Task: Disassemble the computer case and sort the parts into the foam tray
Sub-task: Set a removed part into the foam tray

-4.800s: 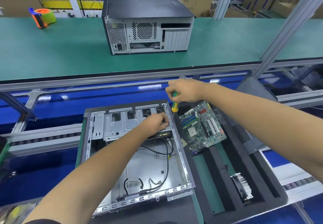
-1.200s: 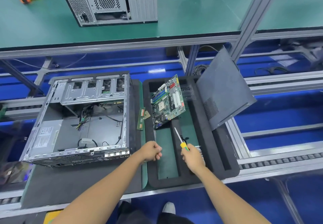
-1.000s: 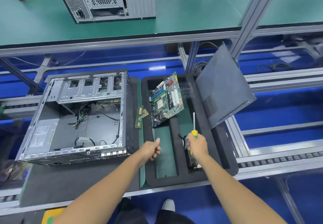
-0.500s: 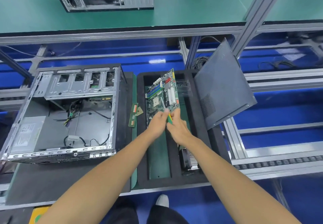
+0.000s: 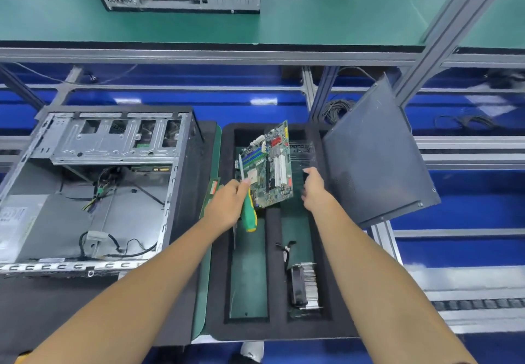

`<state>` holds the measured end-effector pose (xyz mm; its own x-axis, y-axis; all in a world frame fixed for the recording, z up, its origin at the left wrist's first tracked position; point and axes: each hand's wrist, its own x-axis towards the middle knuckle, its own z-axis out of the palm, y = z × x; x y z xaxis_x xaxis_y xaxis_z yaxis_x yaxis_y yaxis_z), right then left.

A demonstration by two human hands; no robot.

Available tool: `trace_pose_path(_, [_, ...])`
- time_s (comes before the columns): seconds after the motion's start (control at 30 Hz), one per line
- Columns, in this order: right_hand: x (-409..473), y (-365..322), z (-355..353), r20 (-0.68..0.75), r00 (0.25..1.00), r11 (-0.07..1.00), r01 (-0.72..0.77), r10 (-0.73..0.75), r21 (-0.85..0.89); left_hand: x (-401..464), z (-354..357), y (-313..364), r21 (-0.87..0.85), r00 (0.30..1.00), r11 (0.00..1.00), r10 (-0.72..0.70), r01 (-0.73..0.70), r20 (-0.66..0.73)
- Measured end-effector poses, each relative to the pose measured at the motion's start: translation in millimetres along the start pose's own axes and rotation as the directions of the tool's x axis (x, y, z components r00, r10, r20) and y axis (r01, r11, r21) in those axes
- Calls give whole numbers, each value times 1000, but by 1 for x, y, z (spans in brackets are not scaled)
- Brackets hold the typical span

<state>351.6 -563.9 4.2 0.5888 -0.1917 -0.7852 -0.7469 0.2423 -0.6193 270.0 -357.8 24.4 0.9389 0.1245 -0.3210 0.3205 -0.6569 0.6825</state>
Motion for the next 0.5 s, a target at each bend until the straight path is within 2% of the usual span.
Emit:
trace_pose_path(0.1, [7,-10,22,65,996,998,-66,66,-7,-8,-1,-4,62,1000,998,2,-3,23])
trace_pose_path(0.17, [8,-14,34,78,991,994,-106,105,10,-14,-3,-7,33,999,999,2,-4,44])
trace_pose_path(0.23, [11,-18,39,64,993,994,-101,99,41,-20,-2,-10,-109,997,993,-35,42,68])
trace_pose_path(0.27, [15,-20,40,64,994,992,-97,92,76,-22,-1,-12,-239,992,965,-91,109,86])
trace_pose_path(0.3, [19,-21,39,61,994,988,-102,95,119,-24,0,-15,-392,981,900,-159,191,113])
trace_pose_path(0.37, [26,-21,36,29,997,978,-78,74,192,-28,2,-21,-656,948,685,-237,317,210])
trace_pose_path(0.43, [30,-24,35,-45,998,964,-37,51,262,-34,6,-31,-767,921,509,-229,390,316])
trace_pose_path(0.5, [40,-24,34,-75,996,953,-24,49,302,-36,10,-41,-801,899,410,-229,436,373])
